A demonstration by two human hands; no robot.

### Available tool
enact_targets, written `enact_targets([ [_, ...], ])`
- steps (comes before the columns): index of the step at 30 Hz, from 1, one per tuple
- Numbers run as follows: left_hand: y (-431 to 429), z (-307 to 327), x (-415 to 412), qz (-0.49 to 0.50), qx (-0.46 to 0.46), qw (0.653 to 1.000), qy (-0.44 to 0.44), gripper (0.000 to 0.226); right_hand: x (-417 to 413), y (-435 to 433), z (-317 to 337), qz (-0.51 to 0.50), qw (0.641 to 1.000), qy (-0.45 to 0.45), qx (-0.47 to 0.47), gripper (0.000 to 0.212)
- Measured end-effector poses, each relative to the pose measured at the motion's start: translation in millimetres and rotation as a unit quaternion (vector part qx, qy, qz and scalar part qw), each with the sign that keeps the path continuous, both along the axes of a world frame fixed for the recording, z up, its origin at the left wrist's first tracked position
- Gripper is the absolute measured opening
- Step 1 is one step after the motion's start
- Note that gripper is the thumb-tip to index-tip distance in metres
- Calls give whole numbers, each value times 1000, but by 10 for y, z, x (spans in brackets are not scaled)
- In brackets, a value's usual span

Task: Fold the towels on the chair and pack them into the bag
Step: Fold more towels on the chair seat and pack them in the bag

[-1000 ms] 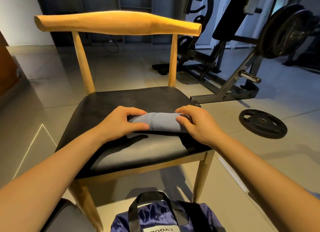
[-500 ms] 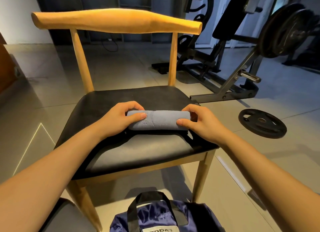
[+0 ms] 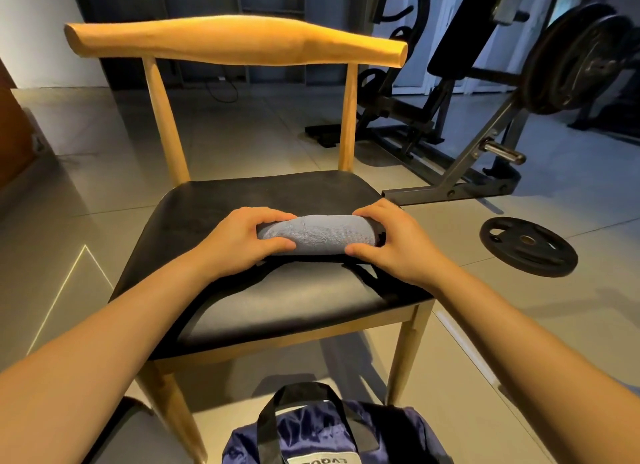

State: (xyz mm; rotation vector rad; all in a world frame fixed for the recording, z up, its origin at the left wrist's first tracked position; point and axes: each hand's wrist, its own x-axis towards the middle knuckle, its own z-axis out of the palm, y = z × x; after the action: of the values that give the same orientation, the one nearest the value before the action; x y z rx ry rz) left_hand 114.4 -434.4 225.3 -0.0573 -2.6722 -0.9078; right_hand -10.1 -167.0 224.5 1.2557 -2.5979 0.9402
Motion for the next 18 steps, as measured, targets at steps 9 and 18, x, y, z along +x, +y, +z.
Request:
enact_targets([
  [9,-39,48,46,-22,-17,999,-17,72,19,27,-22,19,995,-88,-37,33],
  [18,-40,57,39,-26,-14,998,-47,52,123,35,1,26,999,-30,17,49],
])
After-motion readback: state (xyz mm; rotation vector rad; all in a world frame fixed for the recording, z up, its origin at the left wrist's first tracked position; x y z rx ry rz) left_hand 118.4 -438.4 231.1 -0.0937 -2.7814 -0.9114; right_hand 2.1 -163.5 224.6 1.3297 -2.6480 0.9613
